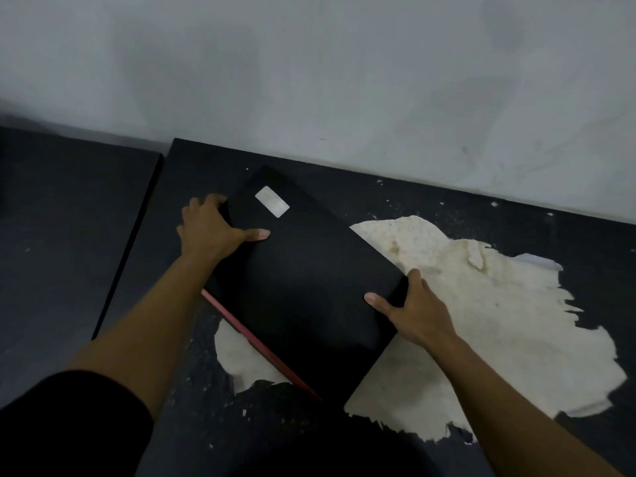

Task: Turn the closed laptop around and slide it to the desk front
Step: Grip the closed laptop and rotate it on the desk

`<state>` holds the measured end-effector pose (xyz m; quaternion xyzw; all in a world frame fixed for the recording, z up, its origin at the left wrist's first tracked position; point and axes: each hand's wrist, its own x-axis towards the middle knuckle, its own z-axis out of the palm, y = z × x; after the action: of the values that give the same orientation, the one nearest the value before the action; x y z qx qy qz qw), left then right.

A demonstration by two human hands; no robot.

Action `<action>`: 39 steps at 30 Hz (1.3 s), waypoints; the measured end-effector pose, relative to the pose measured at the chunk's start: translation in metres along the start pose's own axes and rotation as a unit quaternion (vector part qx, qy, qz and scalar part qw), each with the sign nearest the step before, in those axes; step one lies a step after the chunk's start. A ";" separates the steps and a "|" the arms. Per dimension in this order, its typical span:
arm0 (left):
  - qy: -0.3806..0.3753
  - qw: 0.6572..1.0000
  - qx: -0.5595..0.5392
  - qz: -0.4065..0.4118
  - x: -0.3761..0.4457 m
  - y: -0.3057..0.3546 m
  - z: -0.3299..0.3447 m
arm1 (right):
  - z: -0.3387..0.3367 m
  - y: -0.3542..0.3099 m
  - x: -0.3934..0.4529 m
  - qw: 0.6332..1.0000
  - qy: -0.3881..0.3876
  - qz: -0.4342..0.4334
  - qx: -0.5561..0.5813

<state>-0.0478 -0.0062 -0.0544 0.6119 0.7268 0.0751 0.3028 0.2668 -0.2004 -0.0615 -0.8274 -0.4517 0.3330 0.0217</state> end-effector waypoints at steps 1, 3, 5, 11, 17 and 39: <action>-0.007 1.000 0.005 0.014 0.002 0.009 0.003 | 0.001 0.006 -0.005 1.000 0.006 0.009 0.006; -0.025 0.999 0.022 0.040 0.006 0.028 0.008 | 0.004 0.019 -0.015 0.999 0.012 0.023 0.024; -0.040 0.996 0.047 0.065 0.010 0.047 0.015 | 0.007 0.030 -0.023 0.998 0.018 0.033 0.041; -0.093 0.983 0.098 0.128 0.015 0.092 0.038 | 0.022 0.056 -0.046 0.996 0.027 0.075 0.049; -0.135 0.969 0.131 0.161 0.020 0.122 0.058 | 0.031 0.068 -0.062 0.992 0.040 0.108 0.059; -0.085 0.983 -0.146 -0.066 -0.188 -0.003 0.093 | -0.003 0.058 -0.066 0.995 -0.054 0.076 0.017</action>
<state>0.0115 -0.2067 -0.0650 0.5160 0.7181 0.1081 0.4544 0.2864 -0.2845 -0.0435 -0.8395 -0.3825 0.3857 -0.0145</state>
